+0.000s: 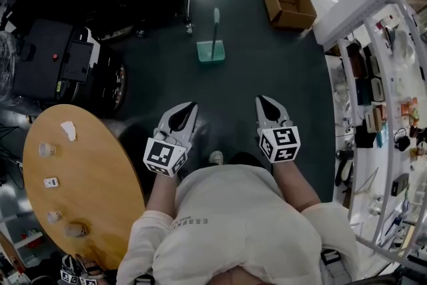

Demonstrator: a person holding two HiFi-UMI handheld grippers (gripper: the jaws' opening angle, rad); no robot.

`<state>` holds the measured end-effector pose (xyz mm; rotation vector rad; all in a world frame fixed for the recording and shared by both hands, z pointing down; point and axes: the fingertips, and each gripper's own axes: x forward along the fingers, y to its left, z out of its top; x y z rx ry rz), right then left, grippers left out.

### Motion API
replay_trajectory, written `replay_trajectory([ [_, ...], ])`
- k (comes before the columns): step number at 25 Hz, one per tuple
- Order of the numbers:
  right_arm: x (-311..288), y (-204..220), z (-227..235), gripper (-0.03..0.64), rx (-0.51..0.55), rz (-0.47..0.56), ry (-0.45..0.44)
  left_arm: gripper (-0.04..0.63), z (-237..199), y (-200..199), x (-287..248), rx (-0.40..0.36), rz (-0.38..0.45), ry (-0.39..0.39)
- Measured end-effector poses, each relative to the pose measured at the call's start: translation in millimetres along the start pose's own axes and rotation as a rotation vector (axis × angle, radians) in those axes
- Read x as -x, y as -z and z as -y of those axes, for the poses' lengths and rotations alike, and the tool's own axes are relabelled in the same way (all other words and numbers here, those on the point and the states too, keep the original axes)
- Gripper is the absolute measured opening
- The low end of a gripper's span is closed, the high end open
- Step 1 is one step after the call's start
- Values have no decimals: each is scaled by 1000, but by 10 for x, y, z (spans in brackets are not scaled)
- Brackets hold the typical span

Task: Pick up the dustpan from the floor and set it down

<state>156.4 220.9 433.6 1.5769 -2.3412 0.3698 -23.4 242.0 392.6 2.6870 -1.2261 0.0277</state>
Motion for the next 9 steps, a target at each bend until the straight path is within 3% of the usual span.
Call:
replay_trajectory([
  [9,127,111,-7,-9,0,-17,14,17,44,19,124,12,10,-21],
])
